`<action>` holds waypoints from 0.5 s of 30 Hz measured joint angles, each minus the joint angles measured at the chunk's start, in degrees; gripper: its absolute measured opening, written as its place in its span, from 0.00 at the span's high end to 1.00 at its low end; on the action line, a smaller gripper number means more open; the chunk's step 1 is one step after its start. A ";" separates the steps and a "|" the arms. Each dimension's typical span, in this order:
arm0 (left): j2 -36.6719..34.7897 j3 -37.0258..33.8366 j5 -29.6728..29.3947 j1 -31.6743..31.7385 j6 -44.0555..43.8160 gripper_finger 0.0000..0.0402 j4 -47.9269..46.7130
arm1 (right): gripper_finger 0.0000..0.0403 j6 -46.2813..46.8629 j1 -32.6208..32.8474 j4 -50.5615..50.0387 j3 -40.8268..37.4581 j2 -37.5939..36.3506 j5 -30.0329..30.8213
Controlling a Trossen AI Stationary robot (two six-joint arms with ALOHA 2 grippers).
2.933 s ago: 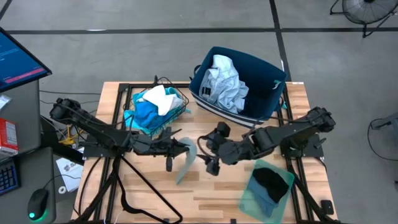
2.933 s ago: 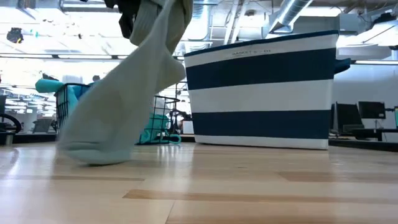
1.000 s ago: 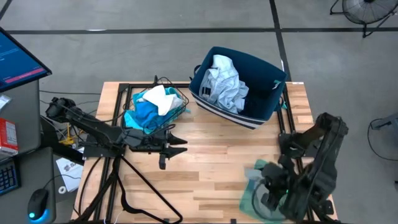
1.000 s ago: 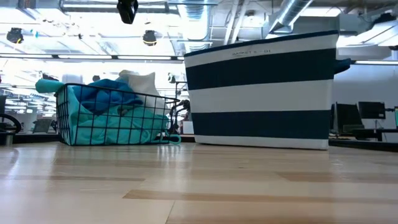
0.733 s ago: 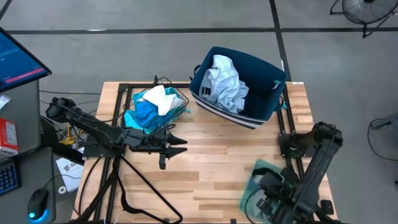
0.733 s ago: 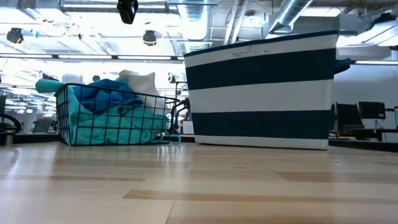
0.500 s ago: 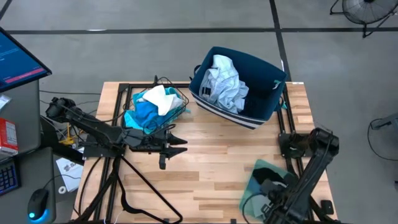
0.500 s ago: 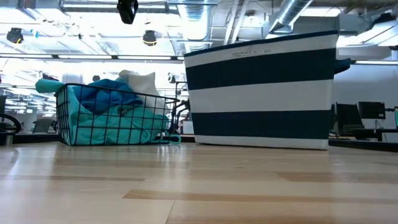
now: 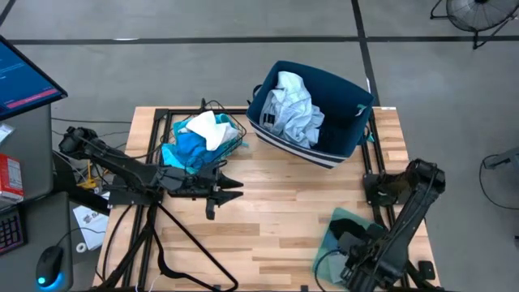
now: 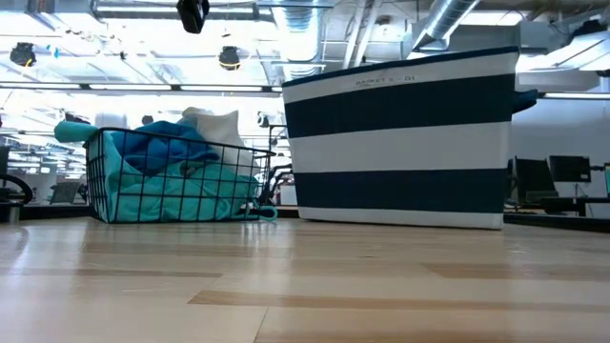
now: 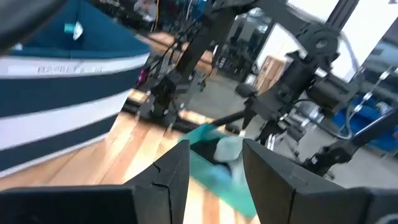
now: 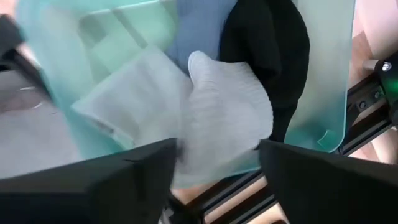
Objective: Pick & Place Cloths
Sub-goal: Put the gray sock into the green bin, then return to Home Position
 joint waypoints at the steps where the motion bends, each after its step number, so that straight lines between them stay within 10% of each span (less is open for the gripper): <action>1: -0.47 0.03 0.00 0.00 0.00 0.67 0.22 | 0.46 0.00 0.04 0.12 0.00 -0.83 0.05; 8: -7.71 0.02 -1.57 0.00 0.11 0.67 -0.69 | 0.18 0.00 -0.07 1.28 0.00 -7.58 3.97; 15: -20.40 0.02 -5.98 0.67 4.46 0.74 -4.59 | 0.14 -8.70 -2.07 10.40 0.01 -18.36 29.29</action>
